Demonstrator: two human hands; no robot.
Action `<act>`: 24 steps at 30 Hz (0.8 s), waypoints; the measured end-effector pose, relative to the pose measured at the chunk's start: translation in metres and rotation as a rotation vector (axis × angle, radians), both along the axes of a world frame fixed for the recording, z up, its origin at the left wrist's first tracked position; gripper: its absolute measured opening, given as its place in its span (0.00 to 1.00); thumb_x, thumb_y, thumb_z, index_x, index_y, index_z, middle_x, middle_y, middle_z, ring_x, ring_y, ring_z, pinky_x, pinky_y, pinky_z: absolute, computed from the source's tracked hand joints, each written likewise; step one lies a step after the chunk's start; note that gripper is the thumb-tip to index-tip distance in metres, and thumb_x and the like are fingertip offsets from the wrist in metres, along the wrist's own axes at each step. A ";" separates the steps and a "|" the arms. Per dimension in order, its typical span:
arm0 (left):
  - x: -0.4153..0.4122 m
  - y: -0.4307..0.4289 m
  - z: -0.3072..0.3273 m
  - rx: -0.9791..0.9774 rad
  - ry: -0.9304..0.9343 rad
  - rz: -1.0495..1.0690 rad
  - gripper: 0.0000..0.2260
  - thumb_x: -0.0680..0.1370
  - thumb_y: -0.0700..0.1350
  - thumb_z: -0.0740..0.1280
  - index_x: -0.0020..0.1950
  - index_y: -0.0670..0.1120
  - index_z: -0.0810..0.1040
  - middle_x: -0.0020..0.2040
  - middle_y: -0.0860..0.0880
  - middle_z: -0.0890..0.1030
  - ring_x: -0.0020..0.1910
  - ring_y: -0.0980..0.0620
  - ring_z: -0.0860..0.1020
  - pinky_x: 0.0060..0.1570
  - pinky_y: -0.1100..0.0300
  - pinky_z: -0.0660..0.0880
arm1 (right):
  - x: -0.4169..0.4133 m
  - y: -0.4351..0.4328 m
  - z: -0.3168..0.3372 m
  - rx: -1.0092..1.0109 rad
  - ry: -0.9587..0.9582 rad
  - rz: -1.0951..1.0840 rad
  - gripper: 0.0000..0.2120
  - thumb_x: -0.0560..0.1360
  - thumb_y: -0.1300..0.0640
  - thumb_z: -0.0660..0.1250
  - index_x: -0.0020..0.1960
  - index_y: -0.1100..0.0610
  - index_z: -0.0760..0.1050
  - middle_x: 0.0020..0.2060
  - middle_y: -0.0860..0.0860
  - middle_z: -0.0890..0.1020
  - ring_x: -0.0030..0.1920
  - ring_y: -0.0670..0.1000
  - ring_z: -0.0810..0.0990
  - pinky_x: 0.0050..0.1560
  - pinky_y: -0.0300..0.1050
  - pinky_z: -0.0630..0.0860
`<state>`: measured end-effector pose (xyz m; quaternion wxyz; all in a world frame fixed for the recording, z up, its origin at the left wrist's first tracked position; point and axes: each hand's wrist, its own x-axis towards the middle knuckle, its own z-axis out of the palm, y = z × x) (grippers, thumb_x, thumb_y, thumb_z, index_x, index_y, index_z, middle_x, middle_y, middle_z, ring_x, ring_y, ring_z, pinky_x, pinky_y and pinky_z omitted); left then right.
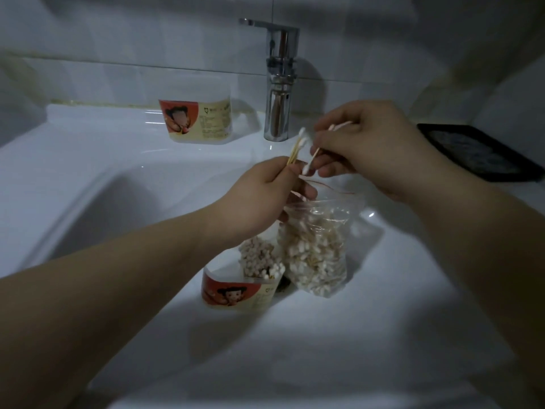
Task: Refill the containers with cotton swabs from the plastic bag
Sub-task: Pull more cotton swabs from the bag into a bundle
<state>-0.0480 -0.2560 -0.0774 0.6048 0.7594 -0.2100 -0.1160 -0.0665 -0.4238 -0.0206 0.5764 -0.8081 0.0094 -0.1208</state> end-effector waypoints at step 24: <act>0.008 -0.001 0.002 -0.156 0.062 0.201 0.11 0.85 0.46 0.57 0.46 0.48 0.75 0.25 0.56 0.72 0.28 0.53 0.74 0.34 0.57 0.70 | -0.014 0.016 -0.014 -1.078 0.291 0.300 0.17 0.72 0.44 0.72 0.60 0.44 0.82 0.48 0.43 0.84 0.45 0.43 0.81 0.48 0.43 0.79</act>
